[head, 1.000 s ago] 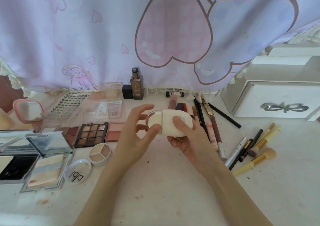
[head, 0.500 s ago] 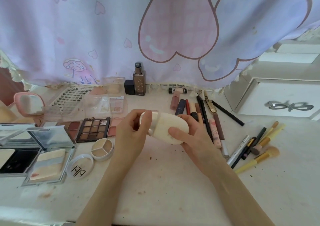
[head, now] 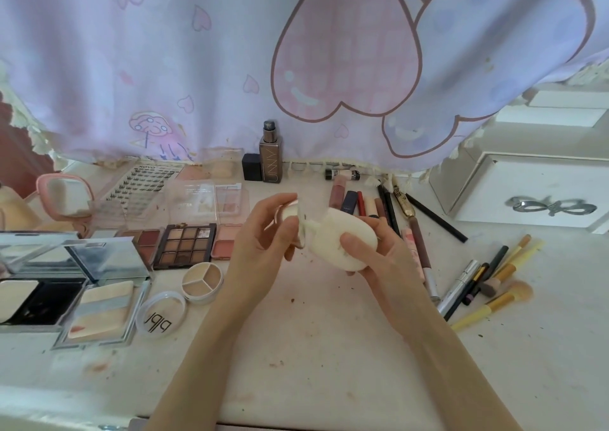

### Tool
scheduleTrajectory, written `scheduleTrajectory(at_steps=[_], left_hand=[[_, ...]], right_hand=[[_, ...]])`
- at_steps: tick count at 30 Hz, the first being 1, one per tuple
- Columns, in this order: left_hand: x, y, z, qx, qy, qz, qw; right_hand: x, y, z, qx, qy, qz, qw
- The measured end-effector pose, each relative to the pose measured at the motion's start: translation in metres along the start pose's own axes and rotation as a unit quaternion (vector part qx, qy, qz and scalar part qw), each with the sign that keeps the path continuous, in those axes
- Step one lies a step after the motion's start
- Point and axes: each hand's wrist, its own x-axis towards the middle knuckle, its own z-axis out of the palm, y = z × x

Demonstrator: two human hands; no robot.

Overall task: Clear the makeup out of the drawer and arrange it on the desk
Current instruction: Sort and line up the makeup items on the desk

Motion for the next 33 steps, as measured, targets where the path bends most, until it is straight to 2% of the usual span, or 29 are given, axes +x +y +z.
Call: scheduleTrajectory(at_steps=[4, 6, 10, 14, 16, 18, 20, 22, 23, 29, 33], left_hand=[[0.004, -0.003, -0.008, -0.006, 0.118, 0.034, 0.992], [0.004, -0.003, -0.009, -0.016, 0.162, 0.045, 0.986], [0.005, -0.002, -0.007, 0.003, 0.204, 0.053, 0.978], [0.007, -0.003, -0.009, -0.014, 0.257, 0.044, 0.965], [0.007, -0.002, -0.012, -0.022, 0.283, 0.046, 0.958], [0.007, -0.001, -0.013, -0.029, 0.296, 0.041, 0.954], [0.007, 0.000, -0.012, -0.043, 0.294, 0.027, 0.954], [0.007, 0.001, -0.011, -0.050, 0.293, 0.018, 0.955], [0.007, 0.002, -0.011, -0.054, 0.298, 0.015, 0.953], [0.009, 0.001, -0.016, -0.085, 0.323, -0.002, 0.943], [0.009, 0.002, -0.014, -0.075, 0.307, 0.001, 0.949]], right_hand=[[0.007, -0.004, -0.002, 0.070, 0.090, -0.012, 0.993], [0.015, -0.010, -0.004, 0.099, 0.103, 0.003, 0.990], [0.038, -0.024, 0.003, 0.054, 0.075, 0.060, 0.994], [0.069, -0.039, 0.024, 0.183, 0.047, 0.129, 0.973], [0.085, -0.040, 0.038, 0.199, 0.023, 0.158, 0.967], [0.097, -0.033, 0.054, 0.129, 0.012, 0.157, 0.979], [0.104, -0.022, 0.067, -0.029, 0.022, 0.109, 0.993], [0.108, -0.015, 0.075, -0.168, 0.027, 0.037, 0.985], [0.109, -0.012, 0.077, -0.200, 0.023, 0.012, 0.980], [0.125, 0.012, 0.082, -0.281, -0.005, -0.034, 0.959], [0.135, 0.023, 0.084, -0.324, 0.022, -0.057, 0.944]])
